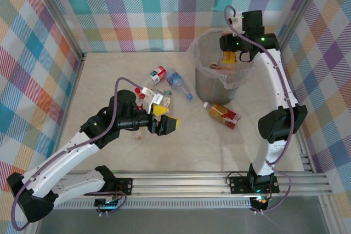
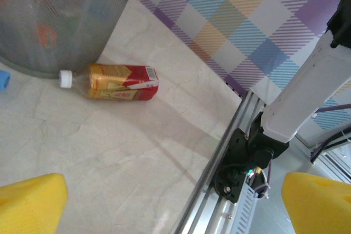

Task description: Put the plastic bottles in the bin

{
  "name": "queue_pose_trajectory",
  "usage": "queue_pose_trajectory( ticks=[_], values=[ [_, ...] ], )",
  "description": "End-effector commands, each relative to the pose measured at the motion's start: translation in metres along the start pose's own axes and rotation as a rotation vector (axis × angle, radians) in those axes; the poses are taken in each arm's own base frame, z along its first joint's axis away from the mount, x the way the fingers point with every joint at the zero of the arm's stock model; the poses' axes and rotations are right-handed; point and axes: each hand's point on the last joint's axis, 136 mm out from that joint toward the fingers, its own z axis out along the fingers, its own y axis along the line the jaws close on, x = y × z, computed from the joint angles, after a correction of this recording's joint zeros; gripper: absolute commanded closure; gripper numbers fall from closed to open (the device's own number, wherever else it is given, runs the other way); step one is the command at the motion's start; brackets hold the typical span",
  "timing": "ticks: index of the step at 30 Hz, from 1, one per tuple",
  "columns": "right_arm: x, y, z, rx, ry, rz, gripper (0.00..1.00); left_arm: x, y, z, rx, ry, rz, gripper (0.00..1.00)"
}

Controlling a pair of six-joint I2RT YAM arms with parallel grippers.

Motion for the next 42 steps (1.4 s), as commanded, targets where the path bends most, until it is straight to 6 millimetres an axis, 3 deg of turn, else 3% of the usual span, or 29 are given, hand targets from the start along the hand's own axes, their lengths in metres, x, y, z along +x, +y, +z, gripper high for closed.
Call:
queue_pose_trajectory(
  ticks=[1, 13, 21, 25, 34, 42],
  values=[
    [0.011, -0.008, 0.006, 0.08, 0.061, -0.106, 0.46, -0.028, -0.009, -0.016, -0.025, -0.11, 0.113, 0.0],
    [0.041, -0.002, 0.037, 0.1, 0.18, -0.161, 0.46, -0.078, 0.003, -0.056, -0.187, -0.433, 0.197, 0.0],
    [0.061, 0.001, 0.057, 0.093, 0.249, -0.163, 0.44, -0.072, 0.013, -0.062, -0.245, -0.429, 0.199, 0.0],
    [0.065, 0.001, 0.06, 0.091, 0.259, -0.154, 0.36, -0.068, 0.016, -0.062, -0.253, -0.416, 0.192, 0.0],
    [0.047, 0.003, 0.04, 0.088, 0.203, -0.139, 0.17, -0.064, 0.017, -0.06, -0.255, -0.386, 0.185, 0.0],
    [0.029, 0.018, 0.015, 0.008, 0.132, -0.093, 0.21, -0.06, 0.017, -0.059, -0.253, -0.367, 0.182, 0.0]
  ],
)
